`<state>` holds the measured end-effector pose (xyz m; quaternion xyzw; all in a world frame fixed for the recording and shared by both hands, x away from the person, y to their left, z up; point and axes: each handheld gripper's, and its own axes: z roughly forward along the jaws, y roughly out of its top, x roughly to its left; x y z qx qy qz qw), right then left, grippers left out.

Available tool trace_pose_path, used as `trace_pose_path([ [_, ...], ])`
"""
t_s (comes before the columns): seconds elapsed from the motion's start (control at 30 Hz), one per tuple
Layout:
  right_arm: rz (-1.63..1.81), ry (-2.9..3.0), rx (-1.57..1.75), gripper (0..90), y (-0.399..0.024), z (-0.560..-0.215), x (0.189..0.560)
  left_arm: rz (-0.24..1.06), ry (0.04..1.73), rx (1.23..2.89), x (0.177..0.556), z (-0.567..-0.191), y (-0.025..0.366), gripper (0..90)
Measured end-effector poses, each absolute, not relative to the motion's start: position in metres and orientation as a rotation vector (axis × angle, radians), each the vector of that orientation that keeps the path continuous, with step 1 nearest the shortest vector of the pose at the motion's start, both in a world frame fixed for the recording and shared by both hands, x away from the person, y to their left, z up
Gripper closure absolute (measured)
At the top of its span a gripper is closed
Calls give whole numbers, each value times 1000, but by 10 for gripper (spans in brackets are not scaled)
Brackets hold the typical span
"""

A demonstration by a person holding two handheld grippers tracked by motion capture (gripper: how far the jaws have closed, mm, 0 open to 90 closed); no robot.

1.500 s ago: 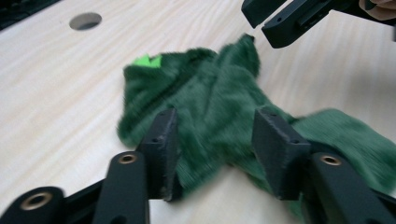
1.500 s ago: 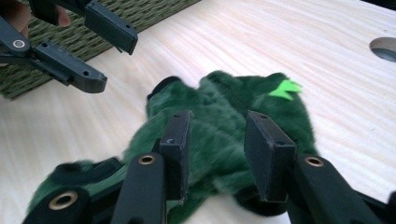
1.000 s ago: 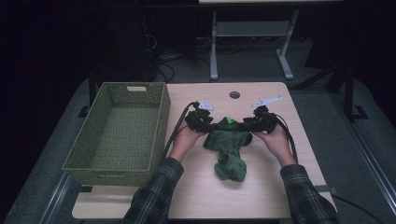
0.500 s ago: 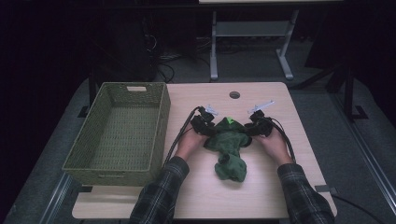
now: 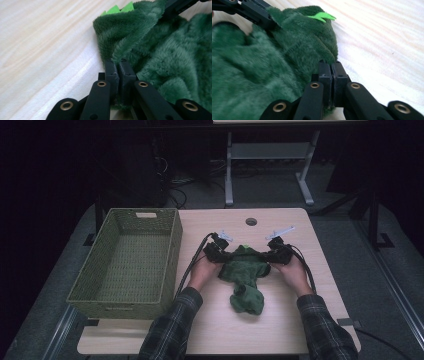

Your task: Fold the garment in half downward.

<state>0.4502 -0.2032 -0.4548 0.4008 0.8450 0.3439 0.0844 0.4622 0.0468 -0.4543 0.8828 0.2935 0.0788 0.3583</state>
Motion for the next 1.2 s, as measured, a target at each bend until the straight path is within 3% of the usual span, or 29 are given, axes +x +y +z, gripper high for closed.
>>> trace_pose_path([
  [0.7,1150,2368,1126,891,-204,-370,457,334,703,2113,462,-375,54,874],
  [1.2,1260,2390,1029,890,-213,-371,413,321,625,2135,411,-370,58,873],
])
